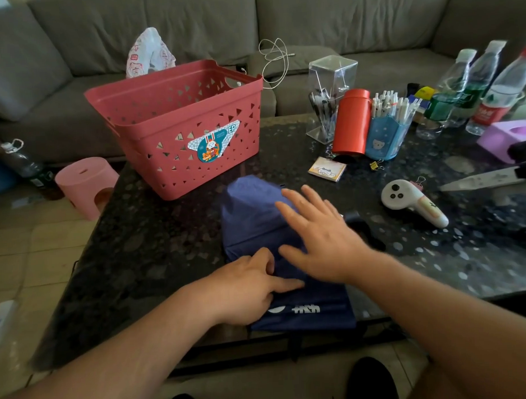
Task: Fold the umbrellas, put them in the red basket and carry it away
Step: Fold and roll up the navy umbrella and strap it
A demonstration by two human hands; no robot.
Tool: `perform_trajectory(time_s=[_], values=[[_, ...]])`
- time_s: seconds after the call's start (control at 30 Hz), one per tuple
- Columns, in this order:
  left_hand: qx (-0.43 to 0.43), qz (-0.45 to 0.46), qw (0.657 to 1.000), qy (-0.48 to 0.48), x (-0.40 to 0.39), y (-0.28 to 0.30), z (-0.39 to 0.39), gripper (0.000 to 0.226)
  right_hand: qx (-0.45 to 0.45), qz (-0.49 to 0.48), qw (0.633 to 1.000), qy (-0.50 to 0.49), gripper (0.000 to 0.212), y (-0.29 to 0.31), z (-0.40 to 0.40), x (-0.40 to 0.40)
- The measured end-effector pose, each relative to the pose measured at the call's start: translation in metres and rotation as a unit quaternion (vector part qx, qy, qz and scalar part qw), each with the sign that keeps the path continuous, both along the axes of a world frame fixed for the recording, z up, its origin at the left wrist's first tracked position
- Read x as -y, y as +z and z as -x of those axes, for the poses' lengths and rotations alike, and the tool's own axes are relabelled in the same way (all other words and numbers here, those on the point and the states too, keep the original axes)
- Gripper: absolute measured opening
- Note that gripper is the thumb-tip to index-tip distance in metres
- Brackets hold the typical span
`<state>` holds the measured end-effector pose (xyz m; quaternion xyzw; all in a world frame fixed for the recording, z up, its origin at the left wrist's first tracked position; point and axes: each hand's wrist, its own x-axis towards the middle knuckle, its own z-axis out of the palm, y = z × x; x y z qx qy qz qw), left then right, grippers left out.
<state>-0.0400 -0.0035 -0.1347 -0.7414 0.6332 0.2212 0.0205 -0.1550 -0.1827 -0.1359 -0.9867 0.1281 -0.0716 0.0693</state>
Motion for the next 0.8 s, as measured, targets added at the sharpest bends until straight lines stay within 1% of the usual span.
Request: perform_trajectory(time_s=[0.07, 0.13, 0.17, 0.3, 0.37, 0.47, 0.5, 0.53, 0.6, 0.63, 0.67, 0.73, 0.8], values=[[0.001, 0.008, 1.0, -0.002, -0.003, -0.002, -0.002, 0.055, 0.01, 0.03, 0.999, -0.008, 0.084, -0.021, 0.001, -0.016], [-0.008, 0.013, 1.0, -0.004, -0.006, 0.001, -0.005, 0.047, -0.004, 0.034, 0.999, -0.029, 0.082, -0.04, 0.003, -0.02], [-0.023, 0.008, 1.0, -0.008, -0.007, 0.004, -0.008, 0.046, -0.013, 0.038, 0.999, -0.033, 0.083, -0.046, 0.003, -0.019], [-0.132, -0.039, 0.991, -0.006, -0.014, 0.023, -0.032, 0.034, -0.027, 0.065, 0.997, -0.028, 0.088, -0.05, 0.002, -0.017], [-0.167, -0.055, 0.984, 0.017, -0.021, 0.028, -0.041, 0.037, -0.034, 0.064, 0.997, -0.031, 0.09, -0.049, 0.001, -0.019], [-0.183, -0.063, 0.98, 0.048, -0.027, 0.032, -0.04, 0.045, -0.034, 0.063, 0.997, -0.03, 0.096, -0.049, 0.001, -0.019], [-0.18, -0.062, 0.98, 0.056, -0.027, 0.032, -0.037, 0.046, -0.035, 0.066, 0.997, -0.029, 0.099, -0.049, 0.001, -0.019], [-0.155, -0.062, 0.985, 0.053, -0.026, 0.032, -0.034, 0.046, -0.036, 0.071, 0.996, -0.027, 0.102, -0.05, 0.001, -0.018], [-0.059, -0.073, 0.995, 0.019, -0.026, 0.033, -0.028, 0.048, -0.039, 0.088, 0.995, -0.016, 0.106, -0.049, 0.003, -0.017], [-0.022, -0.079, 0.997, 0.005, -0.026, 0.033, -0.026, 0.047, -0.038, 0.102, 0.994, -0.008, 0.107, -0.048, 0.004, -0.016], [-0.003, -0.083, 0.997, 0.0, -0.027, 0.034, -0.026, 0.043, -0.037, 0.115, 0.993, 0.0, 0.107, -0.047, 0.006, -0.014], [-0.002, -0.086, 0.996, 0.023, -0.031, 0.035, -0.026, 0.03, -0.042, 0.133, 0.99, 0.007, 0.105, -0.045, 0.011, -0.008], [-0.002, -0.073, 0.996, 0.049, -0.034, 0.033, -0.03, 0.022, -0.051, 0.145, 0.988, 0.002, 0.105, -0.043, 0.017, -0.002]])
